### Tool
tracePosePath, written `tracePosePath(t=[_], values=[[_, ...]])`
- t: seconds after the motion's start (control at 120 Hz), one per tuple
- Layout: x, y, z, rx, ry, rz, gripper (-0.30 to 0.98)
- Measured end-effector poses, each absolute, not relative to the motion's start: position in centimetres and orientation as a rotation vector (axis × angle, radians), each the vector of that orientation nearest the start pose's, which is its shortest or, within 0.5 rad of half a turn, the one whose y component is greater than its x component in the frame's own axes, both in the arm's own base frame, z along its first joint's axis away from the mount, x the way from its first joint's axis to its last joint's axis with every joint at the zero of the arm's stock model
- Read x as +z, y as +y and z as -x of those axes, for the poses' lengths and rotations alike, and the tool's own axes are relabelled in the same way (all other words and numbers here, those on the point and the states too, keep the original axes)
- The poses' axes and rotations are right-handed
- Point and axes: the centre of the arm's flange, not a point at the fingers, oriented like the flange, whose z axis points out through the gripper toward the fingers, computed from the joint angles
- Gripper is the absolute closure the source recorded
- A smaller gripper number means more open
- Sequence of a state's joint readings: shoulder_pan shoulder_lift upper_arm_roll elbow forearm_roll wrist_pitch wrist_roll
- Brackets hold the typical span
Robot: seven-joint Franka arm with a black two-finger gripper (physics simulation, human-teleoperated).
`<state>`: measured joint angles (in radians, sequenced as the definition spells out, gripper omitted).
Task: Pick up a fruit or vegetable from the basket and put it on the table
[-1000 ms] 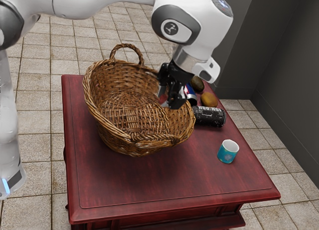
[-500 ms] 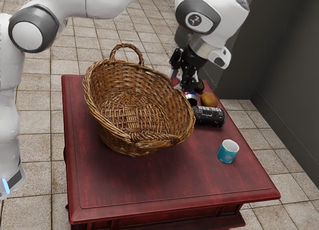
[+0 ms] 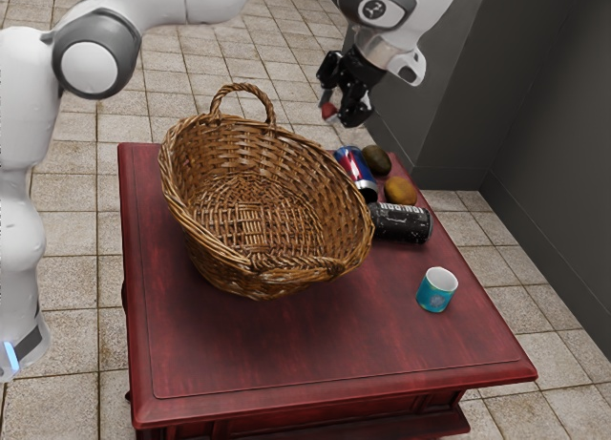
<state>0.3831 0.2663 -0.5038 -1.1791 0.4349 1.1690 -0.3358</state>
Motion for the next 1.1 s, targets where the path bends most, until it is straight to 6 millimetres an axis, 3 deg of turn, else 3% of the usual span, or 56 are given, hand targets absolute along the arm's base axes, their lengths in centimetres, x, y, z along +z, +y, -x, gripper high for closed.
tracePosePath(t=[0.192,0.333,0.458,0.817,0.917,1.025,1.075,1.1], values=[[62.1,12.2,-58.2,0.341,-0.583,2.806,0.5],[59.9,17.2,-58.1,0.404,-0.629,2.853,0.51],[57.7,20.3,-58.4,0.437,-0.627,2.896,0.51],[53.7,23.5,-59.7,0.446,-0.532,2.993,0.51],[53.4,23.6,-60.0,0.437,-0.496,3.023,0.25],[53.5,23.3,-60.1,0.421,-0.452,3.044,0.12],[54.1,22.4,-60.3,0.405,-0.417,3.047,0.08],[54.9,21.0,-60.4,0.384,-0.382,3.039,0.07]])
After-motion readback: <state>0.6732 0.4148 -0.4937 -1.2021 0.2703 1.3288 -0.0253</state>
